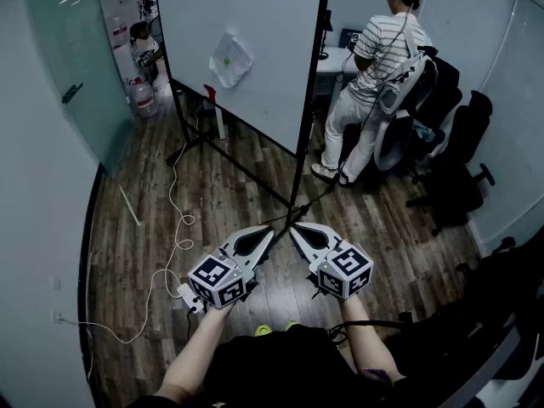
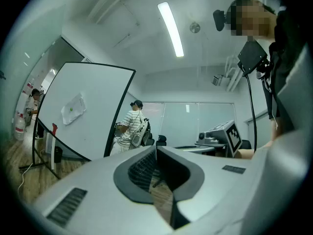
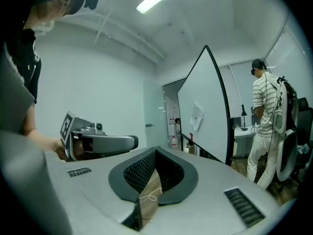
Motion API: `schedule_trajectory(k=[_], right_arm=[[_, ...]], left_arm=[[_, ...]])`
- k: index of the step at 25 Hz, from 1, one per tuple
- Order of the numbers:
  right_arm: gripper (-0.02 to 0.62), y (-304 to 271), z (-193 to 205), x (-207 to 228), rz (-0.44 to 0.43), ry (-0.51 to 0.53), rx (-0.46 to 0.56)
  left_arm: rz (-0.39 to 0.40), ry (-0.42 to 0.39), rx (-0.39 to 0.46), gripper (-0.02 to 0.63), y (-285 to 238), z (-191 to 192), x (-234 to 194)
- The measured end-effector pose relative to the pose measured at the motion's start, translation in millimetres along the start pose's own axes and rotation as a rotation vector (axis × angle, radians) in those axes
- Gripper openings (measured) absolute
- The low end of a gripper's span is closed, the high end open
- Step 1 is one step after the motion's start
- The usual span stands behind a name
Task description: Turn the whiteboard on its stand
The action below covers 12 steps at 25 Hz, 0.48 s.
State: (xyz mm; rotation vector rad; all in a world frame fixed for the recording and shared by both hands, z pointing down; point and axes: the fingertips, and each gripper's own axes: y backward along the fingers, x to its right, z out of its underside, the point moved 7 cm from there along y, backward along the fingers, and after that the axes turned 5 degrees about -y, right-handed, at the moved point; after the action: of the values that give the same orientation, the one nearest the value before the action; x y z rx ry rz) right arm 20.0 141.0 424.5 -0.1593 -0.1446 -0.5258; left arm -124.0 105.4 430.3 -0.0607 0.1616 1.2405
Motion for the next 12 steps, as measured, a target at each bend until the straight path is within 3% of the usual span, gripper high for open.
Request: schedule_trajectory(k=[12], right_arm=[[0.026, -5.4, -4.2, -0.7, -0.001, -0.013, 0.018]], left_arm=[[0.017, -0.003, 0.002, 0.02, -2.8, -2.9, -5.7]])
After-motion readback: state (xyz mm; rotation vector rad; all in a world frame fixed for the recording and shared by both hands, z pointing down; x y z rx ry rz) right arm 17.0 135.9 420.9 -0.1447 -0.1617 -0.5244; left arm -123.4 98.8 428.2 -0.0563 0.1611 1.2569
